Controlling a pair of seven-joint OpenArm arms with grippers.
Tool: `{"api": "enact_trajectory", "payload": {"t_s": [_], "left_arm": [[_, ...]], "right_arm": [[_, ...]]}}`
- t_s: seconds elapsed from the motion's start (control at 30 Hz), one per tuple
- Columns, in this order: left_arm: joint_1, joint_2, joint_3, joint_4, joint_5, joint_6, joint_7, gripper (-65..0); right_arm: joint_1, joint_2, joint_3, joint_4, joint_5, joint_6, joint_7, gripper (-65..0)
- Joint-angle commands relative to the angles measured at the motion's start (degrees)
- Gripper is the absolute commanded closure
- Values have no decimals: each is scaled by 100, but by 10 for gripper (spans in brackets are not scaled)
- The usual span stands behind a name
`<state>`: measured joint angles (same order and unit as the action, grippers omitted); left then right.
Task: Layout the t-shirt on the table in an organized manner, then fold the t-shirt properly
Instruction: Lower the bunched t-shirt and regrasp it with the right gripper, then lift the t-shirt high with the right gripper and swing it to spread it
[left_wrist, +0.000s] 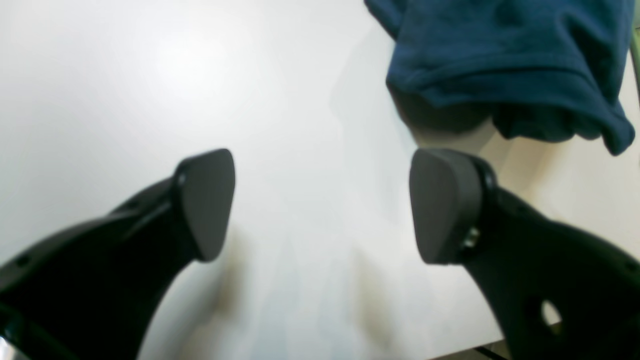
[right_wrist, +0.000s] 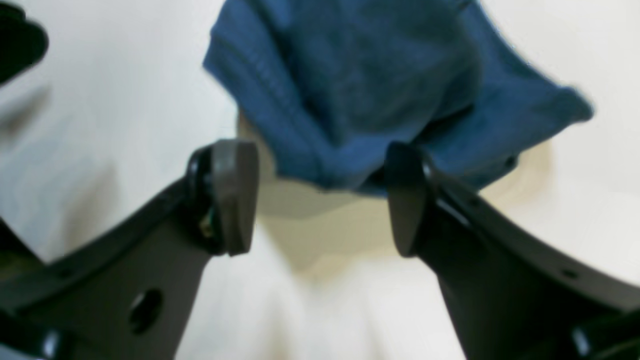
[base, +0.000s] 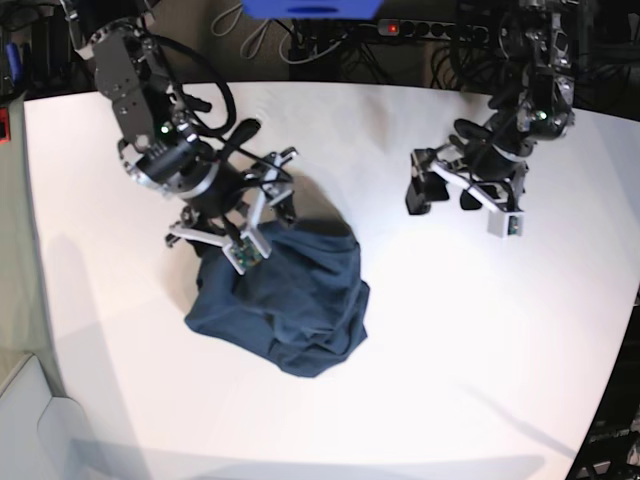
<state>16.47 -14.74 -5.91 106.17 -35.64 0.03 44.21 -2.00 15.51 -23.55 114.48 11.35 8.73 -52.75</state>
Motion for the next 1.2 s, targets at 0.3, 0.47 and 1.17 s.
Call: {"api": "enact_trajectory", "payload": {"t_s": [0.3,0.47,1.17], "left_arm": [[-34,-33,-20,86,-63,10,-73,-532],[-25,-33,-20,86,-63,10,-73,-532],[-34,-33,-20,95,-63,10,-100,-532]], "right_arm": [[152,-52,-5,-190,3,-16,251,-404],[152,-69,-5,-533,3,-16,611,-405],[749,-52,39,56,-6,-34,585,0]]}}
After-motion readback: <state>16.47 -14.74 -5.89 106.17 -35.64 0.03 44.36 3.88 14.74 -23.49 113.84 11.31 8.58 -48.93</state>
